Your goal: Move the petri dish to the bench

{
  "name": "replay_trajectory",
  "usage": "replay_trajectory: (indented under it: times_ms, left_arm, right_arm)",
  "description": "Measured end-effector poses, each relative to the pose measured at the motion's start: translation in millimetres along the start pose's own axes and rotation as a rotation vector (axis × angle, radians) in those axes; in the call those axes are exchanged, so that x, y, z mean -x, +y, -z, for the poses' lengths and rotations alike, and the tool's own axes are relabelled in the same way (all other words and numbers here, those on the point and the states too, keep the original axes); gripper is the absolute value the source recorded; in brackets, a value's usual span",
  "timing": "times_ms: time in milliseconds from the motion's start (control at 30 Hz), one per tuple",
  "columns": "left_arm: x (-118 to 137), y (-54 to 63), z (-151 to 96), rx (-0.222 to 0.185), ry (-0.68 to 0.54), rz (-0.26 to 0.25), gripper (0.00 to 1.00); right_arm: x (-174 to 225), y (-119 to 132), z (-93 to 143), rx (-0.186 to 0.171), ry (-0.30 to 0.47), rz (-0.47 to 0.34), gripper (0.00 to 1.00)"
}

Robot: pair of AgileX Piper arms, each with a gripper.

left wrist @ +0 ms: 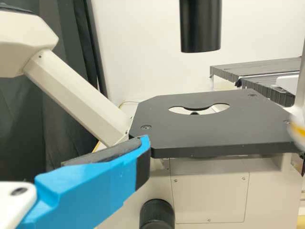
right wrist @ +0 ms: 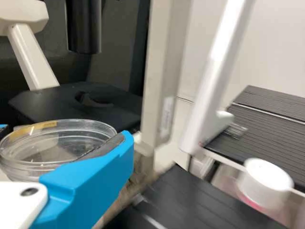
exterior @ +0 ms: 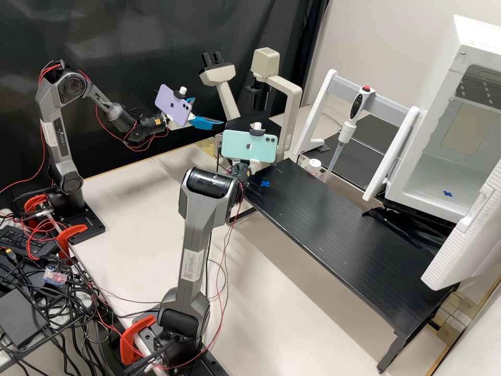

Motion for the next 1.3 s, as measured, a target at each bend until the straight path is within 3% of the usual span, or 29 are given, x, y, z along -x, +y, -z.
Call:
replay_trajectory:
  times_ms: [167, 267, 433, 1033, 1067, 1300]
  left_arm:
    - [0, 0.0, 0, 0.0, 0.0, 0.0, 1.0]
    - [0, 0.0, 0, 0.0, 0.0, 0.0, 1.0]
    - [0, 0.0, 0, 0.0, 0.0, 0.0, 1.0]
    - [0, 0.0, 0, 0.0, 0.0, 0.0, 1.0]
    - [0, 0.0, 0, 0.0, 0.0, 0.0, 1.0]
    - [0, 0.0, 0, 0.0, 0.0, 0.0, 1.0]
  right_arm:
    - [32, 11, -21, -0.049, -0.043, -0.051, 0.0]
    - [52, 12, -34, -0.049, -0.063, -0.067, 0.0]
    - [69, 9, -48, -0.083, -0.096, -0.087, 0.0]
    - [100, -7, -55, -0.076, -0.064, -0.091, 0.0]
    - [100, -7, -55, -0.076, -0.064, -0.091, 1.0]
    - [104, -10, -56, -0.062, -0.065, -0.088, 1.0]
